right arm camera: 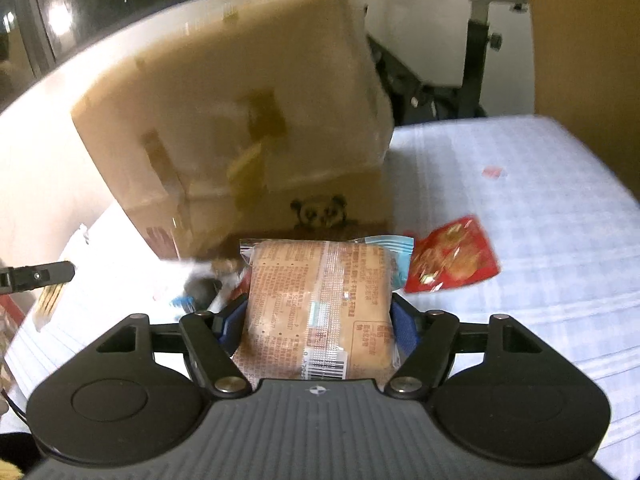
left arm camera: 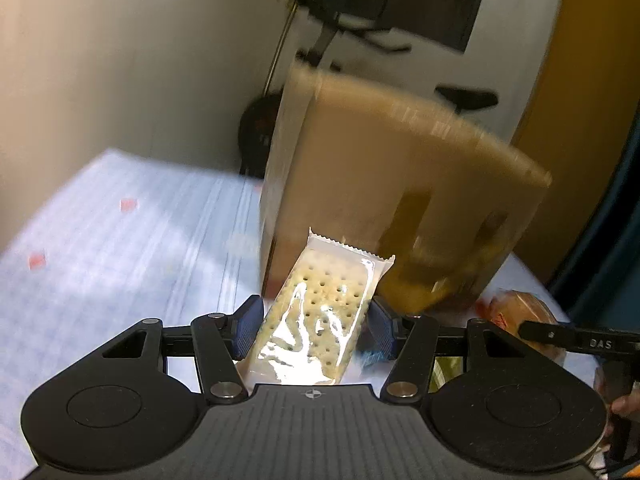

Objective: Organize snacks
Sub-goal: 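Lift the cracker packet and bread loaf over the box and release both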

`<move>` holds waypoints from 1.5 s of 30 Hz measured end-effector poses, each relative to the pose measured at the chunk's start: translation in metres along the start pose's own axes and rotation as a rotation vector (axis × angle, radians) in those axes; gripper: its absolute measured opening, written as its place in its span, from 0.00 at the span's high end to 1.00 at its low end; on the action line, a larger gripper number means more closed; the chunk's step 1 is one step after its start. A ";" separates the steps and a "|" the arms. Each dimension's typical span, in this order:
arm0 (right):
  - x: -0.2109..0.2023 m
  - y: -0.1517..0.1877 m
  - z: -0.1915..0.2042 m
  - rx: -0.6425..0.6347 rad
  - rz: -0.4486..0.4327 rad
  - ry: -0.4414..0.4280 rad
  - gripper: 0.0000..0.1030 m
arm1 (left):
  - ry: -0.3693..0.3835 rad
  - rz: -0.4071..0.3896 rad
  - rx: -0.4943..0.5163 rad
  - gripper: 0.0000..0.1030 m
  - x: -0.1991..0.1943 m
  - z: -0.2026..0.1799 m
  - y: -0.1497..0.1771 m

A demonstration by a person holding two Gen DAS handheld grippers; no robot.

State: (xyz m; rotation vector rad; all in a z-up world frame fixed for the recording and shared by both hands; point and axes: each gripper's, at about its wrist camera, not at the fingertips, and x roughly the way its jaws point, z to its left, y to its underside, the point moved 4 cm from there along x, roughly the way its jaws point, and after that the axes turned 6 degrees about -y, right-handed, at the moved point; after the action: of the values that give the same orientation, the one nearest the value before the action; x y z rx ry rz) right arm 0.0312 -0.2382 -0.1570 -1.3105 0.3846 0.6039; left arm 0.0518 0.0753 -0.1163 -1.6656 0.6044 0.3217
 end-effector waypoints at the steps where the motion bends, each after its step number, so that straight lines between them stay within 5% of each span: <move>1: -0.008 -0.005 0.000 -0.001 -0.022 -0.002 0.30 | 0.005 -0.024 0.005 0.42 -0.005 -0.003 -0.008; 8: -0.070 -0.063 0.014 -0.041 -0.259 -0.043 0.30 | 0.067 -0.229 0.056 0.42 -0.039 -0.030 -0.078; 14: -0.088 -0.127 0.032 -0.094 -0.402 -0.109 0.30 | 0.079 -0.311 0.121 0.42 -0.026 -0.061 -0.132; 18: -0.068 -0.166 0.048 -0.168 -0.429 -0.121 0.30 | 0.047 -0.297 0.158 0.42 0.013 -0.079 -0.157; 24: 0.003 -0.206 0.060 -0.195 -0.330 -0.074 0.30 | -0.025 -0.182 0.176 0.42 0.074 -0.089 -0.167; 31: 0.052 -0.193 0.062 -0.197 -0.193 -0.017 0.28 | -0.040 -0.097 0.239 0.36 0.096 -0.085 -0.154; 34: 0.051 -0.182 0.055 -0.199 -0.198 -0.007 0.23 | -0.040 -0.094 0.225 0.34 0.095 -0.077 -0.154; 45: -0.026 -0.143 0.051 -0.099 -0.286 -0.109 0.22 | 0.046 -0.115 0.154 0.34 0.032 -0.054 -0.129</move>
State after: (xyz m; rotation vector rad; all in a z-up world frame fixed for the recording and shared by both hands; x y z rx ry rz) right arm 0.0944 -0.2133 -0.0182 -1.3902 0.0757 0.4546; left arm 0.1426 0.0281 -0.0164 -1.5556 0.5512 0.1509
